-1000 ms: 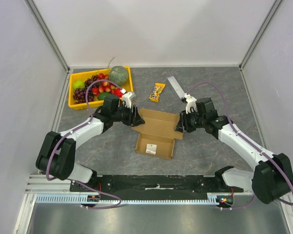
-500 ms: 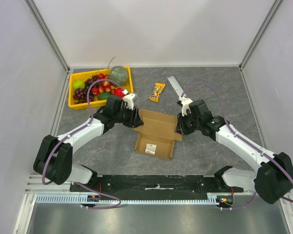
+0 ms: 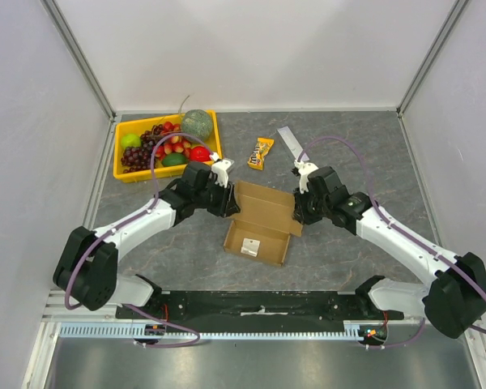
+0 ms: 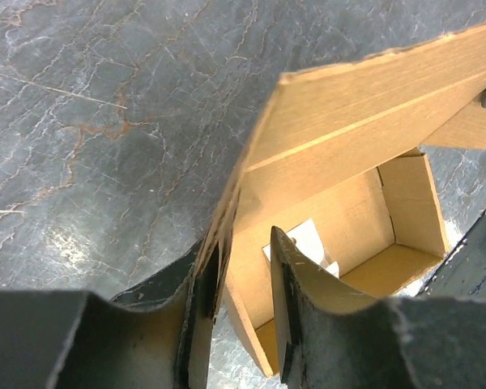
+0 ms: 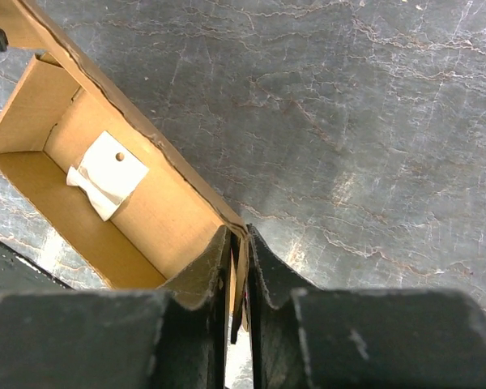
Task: Fold the paper box
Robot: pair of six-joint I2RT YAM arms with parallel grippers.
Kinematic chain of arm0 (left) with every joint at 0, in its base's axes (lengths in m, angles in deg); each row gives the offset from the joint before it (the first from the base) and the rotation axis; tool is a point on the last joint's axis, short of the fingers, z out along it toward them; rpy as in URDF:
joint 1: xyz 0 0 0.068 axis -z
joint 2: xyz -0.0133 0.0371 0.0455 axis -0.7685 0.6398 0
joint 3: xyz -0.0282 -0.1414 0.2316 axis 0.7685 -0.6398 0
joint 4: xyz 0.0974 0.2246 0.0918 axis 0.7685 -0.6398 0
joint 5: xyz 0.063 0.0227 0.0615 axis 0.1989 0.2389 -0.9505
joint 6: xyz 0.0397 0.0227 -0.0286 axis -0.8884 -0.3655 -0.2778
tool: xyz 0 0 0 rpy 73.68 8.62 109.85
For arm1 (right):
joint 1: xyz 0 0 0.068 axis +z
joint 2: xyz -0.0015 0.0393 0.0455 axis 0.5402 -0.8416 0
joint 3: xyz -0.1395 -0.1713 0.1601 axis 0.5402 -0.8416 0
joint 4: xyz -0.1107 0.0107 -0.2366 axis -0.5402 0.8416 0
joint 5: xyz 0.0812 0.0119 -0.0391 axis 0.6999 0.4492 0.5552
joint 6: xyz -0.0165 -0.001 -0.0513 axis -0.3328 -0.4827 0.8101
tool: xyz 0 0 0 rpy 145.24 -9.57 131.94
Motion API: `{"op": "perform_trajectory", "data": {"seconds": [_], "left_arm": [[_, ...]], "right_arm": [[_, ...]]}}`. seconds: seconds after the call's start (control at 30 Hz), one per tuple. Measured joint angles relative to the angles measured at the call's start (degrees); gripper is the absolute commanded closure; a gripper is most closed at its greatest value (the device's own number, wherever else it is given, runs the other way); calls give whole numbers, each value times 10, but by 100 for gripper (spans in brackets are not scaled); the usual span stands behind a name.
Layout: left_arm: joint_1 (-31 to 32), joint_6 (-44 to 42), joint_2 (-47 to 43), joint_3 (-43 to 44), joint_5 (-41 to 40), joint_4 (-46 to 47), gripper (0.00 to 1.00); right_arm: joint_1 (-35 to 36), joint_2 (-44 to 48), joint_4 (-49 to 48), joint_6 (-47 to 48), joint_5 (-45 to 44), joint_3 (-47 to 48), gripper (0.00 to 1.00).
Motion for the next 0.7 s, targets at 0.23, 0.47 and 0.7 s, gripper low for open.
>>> {"op": "perform_trajectory", "data": {"seconds": [0.23,0.47,0.7], "left_arm": [[33,0,-5,8,-44,-25,70],[50,1,-9,9,-94,-36,76],[64,1,-9,23,-137,-54,82]], "right_arm": [[20,0,10,-12,-31,10,88],[43,-3,17,-29,-64,23,96],[66,-6,17,-38,-110,31,100]]}}
